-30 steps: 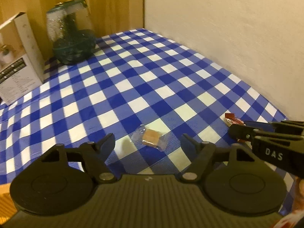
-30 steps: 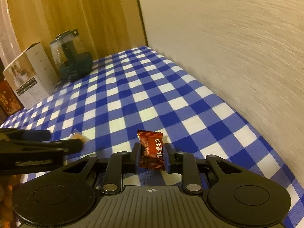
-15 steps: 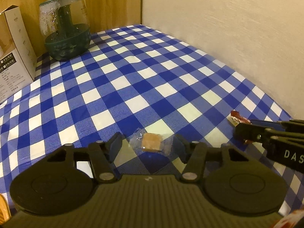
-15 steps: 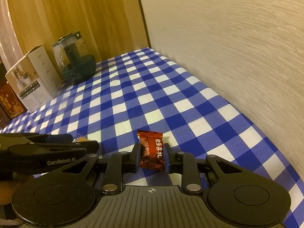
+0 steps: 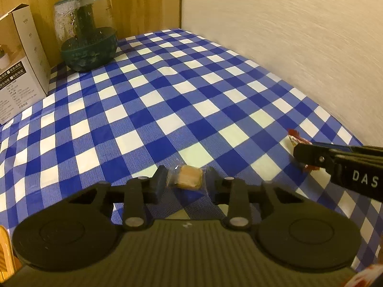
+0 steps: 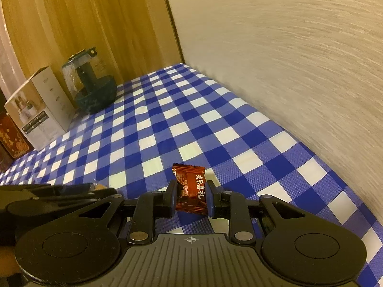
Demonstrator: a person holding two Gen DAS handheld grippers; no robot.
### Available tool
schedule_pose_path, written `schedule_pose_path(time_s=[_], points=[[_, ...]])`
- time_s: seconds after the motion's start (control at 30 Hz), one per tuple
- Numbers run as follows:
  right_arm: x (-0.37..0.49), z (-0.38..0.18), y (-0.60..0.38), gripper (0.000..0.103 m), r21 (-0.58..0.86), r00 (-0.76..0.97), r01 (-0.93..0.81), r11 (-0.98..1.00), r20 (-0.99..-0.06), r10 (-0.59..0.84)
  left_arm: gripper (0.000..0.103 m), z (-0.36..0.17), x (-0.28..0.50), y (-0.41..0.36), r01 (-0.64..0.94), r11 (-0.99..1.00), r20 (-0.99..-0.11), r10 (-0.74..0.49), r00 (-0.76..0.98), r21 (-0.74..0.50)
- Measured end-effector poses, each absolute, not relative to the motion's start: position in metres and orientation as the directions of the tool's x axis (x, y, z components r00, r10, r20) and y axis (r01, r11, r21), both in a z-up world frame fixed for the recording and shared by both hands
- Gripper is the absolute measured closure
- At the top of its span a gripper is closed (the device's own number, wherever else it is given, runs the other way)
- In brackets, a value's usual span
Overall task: Organize snacks
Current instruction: 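Carry the clear-wrapped candy and brown-red candy over the tray with both tools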
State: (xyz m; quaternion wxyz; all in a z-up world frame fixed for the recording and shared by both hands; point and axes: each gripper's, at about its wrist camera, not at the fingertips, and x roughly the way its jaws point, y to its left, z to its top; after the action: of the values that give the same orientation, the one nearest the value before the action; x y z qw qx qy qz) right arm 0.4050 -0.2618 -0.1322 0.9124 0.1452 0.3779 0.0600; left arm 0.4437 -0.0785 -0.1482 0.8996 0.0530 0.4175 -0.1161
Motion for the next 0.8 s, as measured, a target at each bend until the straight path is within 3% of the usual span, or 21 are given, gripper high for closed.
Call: schedule_pose_path(time_s=[0.8], points=[[0.370,-0.114,-0.269,0.078,0.339,0.689,0.002,0.941,-0.682,0.245,0.073,-0.110,0.379,-0.068,0.182,0.976,-0.744,-0.211,0.634,-0.122]])
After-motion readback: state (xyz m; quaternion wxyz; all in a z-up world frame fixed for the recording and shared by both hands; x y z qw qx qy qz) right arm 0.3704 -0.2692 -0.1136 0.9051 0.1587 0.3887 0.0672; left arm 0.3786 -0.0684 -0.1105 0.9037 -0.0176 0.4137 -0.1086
